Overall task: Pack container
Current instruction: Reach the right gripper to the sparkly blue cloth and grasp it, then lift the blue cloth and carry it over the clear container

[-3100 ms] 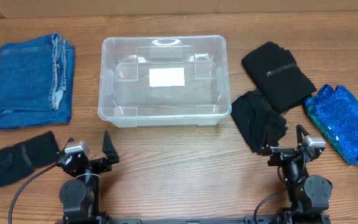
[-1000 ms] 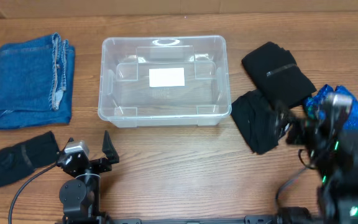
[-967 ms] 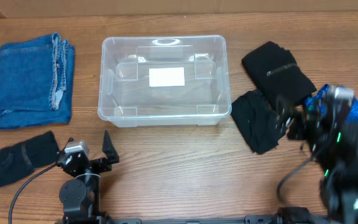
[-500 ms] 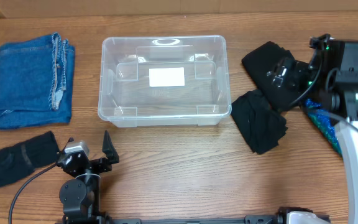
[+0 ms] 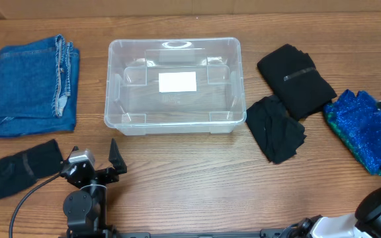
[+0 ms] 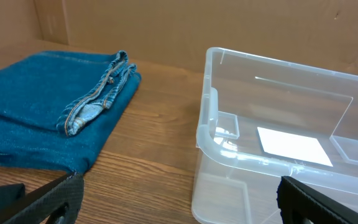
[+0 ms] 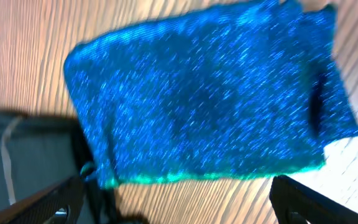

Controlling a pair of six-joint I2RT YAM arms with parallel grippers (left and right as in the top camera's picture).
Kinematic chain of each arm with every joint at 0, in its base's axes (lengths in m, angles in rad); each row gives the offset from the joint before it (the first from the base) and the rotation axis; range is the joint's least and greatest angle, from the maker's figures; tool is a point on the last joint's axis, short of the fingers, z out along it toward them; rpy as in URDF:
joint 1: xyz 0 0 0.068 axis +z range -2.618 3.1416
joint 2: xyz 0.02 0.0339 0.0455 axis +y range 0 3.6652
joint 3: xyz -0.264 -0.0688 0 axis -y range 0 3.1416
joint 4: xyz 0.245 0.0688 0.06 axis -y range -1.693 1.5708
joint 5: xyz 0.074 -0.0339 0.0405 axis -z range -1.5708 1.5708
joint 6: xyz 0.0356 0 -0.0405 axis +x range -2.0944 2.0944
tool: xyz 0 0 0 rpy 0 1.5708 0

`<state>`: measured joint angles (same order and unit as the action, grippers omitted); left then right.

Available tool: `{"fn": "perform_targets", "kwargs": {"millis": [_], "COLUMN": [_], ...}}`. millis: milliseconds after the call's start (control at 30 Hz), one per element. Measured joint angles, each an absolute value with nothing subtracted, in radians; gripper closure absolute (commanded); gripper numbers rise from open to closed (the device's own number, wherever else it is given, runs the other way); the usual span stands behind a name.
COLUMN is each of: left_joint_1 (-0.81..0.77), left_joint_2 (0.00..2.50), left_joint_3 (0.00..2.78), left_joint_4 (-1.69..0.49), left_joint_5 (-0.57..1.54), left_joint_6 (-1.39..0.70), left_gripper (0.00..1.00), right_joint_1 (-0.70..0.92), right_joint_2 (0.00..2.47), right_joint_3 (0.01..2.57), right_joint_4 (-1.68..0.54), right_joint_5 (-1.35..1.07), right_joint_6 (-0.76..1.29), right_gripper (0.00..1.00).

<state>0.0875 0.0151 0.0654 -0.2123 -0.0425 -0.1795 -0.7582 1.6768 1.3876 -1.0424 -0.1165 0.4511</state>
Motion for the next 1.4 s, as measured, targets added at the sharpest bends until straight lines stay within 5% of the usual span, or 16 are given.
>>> {"fn": "perform_targets", "kwargs": {"millis": [667,1167,1400], "left_joint_1": [0.088,0.088,0.088], "left_joint_2": [0.015,0.015,0.015], "left_joint_3": [0.065,0.065,0.065], "left_joint_4": [-0.212,-0.212,-0.212], "left_joint_5": [-0.043,-0.043,-0.043], "left_joint_6": [-0.179,-0.179,-0.179], "left_gripper": [0.0,0.0,0.0], "right_joint_1": [-1.113,-1.082,-1.023], "right_joint_2": [1.727,1.829,1.885], "right_joint_3": [1.282,1.169,1.169], "right_joint_4": [-0.96,-0.746,-0.67], "right_joint_5": [-0.307,-0.36,-0.359], "right_joint_6": [0.139,0.121,0.111], "right_gripper": [0.0,0.01,0.09]}}
